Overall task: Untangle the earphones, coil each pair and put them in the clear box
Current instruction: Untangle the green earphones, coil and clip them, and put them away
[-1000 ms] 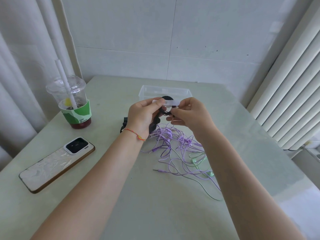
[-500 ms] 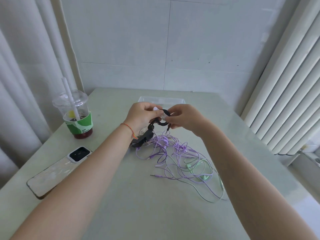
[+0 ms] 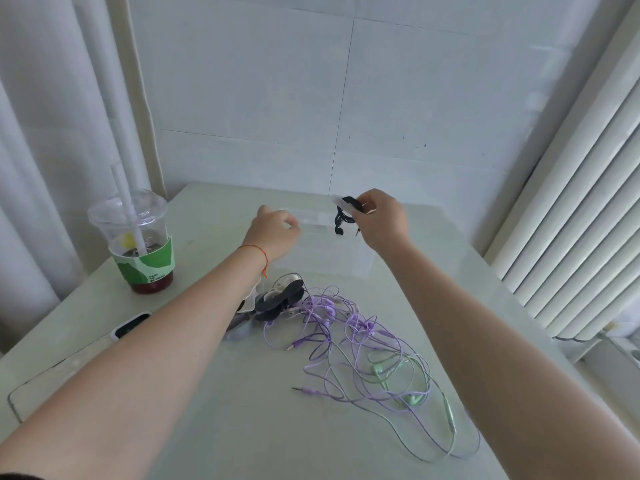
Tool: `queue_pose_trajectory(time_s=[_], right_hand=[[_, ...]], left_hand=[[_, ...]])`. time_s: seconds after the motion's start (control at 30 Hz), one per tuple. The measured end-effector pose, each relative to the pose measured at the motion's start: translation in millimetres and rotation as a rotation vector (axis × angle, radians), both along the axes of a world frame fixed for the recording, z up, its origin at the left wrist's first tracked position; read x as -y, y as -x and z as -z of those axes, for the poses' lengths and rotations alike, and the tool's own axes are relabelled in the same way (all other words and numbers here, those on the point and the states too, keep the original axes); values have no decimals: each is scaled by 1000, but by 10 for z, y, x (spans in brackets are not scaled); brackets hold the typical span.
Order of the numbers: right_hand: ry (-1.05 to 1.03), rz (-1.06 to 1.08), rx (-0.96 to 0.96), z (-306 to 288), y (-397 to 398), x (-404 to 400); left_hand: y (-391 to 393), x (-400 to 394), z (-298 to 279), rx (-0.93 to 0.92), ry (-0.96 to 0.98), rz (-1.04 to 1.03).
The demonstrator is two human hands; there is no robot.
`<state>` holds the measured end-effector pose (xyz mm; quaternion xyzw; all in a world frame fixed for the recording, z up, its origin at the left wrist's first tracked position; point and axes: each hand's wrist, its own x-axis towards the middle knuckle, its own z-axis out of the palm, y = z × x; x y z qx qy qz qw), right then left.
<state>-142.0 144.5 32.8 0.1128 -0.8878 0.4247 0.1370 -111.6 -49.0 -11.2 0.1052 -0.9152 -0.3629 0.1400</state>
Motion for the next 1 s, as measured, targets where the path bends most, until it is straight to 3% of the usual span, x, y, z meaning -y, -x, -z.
queue_pose_trajectory(time_s=[0.3,0.5,0.6,0.73,0.83,0.9,1.0], right_hand=[[-178,-69,133,271,115,224],[-67,-18,29,128,-182,178],[-68,-121,87,62,-396,107],[-422,-323,252,159,-676,12],[-630,-381,275,340,-756,-57],[-575,-302,237,430,-739,-87],[-258,-155,222,483,-686,-135]], left_hand=[[-3,86,136,-35,-21,2],[-161,55,115,-41,37,11],[-286,3,105,-99,46,-27],[-531,-143,104,-227,43,-66],[-696,-276,142,-188,40,69],[-774,-337,186,-86,35,165],[-812,-340,266,33,88,250]])
